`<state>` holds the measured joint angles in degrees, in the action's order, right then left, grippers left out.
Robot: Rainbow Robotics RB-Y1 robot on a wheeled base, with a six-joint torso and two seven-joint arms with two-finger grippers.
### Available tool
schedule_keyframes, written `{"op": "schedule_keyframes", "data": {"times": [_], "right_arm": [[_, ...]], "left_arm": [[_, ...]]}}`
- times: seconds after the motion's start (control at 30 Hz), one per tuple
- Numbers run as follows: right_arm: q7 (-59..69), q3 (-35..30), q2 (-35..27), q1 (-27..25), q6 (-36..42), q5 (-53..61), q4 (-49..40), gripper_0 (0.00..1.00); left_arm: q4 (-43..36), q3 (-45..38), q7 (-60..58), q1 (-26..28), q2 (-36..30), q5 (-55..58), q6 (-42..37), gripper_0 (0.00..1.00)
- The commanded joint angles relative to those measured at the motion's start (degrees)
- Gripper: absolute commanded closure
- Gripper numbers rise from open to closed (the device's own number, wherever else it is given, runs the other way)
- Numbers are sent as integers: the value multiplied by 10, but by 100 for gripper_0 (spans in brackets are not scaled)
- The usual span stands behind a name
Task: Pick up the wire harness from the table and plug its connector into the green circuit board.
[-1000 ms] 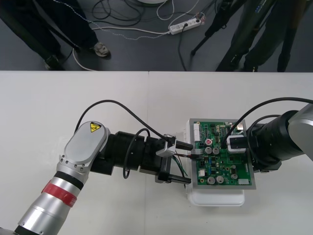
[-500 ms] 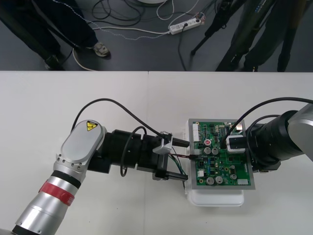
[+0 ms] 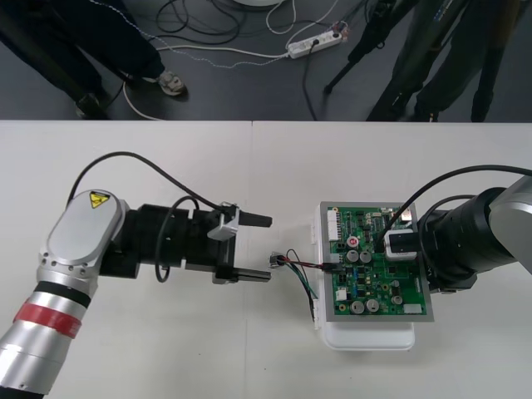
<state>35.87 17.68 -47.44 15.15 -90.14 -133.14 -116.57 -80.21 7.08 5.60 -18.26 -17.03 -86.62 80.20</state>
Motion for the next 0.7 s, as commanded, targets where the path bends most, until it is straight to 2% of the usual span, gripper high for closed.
{"op": "schedule_keyframes", "data": {"times": [0.03,0.23,0.4,0.7], "right_arm": [[21,2,5,2,1,3,-19,0],[8,-19,2,2,1,2,-19,0],[-45,-33,-19,2,2,9,-16,0],[-133,-79,-68,2,39,132,33,0]], "left_arm": [[-70,-36,-34,30,-56,11,29,10],[-105,-61,-47,52,-88,13,41,10],[-113,-92,-58,58,-104,13,80,10],[-136,-149,-78,62,-139,14,98,10]]}}
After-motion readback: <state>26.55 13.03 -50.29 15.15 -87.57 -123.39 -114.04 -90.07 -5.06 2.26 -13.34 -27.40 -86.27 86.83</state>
